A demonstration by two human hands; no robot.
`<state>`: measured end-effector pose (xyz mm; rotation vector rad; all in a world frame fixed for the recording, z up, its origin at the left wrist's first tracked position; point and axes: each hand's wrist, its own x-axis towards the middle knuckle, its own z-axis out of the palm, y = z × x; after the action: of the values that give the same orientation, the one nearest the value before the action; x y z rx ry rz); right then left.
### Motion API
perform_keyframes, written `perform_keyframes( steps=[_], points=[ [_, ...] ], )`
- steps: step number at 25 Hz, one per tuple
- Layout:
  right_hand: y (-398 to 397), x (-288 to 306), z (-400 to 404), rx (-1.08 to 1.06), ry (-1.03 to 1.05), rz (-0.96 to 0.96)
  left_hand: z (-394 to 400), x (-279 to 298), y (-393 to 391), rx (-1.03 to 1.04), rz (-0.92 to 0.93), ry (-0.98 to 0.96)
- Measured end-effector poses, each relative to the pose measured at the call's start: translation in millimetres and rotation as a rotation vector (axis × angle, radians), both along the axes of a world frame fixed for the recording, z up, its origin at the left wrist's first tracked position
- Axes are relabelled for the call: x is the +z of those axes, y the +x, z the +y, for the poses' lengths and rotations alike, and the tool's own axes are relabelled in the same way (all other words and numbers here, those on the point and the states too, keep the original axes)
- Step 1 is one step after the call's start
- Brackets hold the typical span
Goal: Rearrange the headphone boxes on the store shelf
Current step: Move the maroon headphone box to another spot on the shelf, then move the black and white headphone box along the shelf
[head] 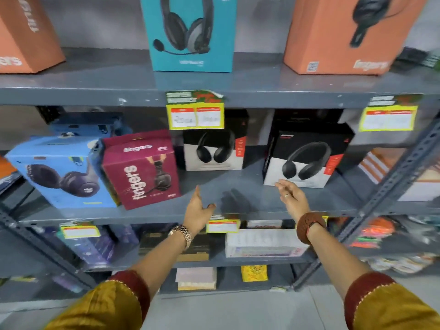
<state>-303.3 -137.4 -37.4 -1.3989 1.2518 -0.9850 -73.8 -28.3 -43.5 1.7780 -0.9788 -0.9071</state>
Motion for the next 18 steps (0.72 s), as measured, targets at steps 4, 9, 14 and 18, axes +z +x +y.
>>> perform_keyframes(
  steps=[4, 9, 14, 18],
  points=[
    [-101.0, 9.0, -49.6, -0.149, -0.076, 0.013, -57.2, 7.9, -79.8, -0.007, -0.009, -0.035],
    [-177.0, 25.3, -110.9, -0.173, -0.106, -0.02, -128.4, 16.3, -138.6, -0.038, -0.021, -0.06],
    [-186.0, 33.6, -158.8, -0.095, -0.064, -0.083, -181.9, 35.5, -151.5, 0.1, 0.063, -0.114],
    [-167.1, 34.2, -199.5, 0.025, 0.01, -0.008, -210.5, 43.9, -140.5, 0.108, -0.062, -0.136]
  ],
)
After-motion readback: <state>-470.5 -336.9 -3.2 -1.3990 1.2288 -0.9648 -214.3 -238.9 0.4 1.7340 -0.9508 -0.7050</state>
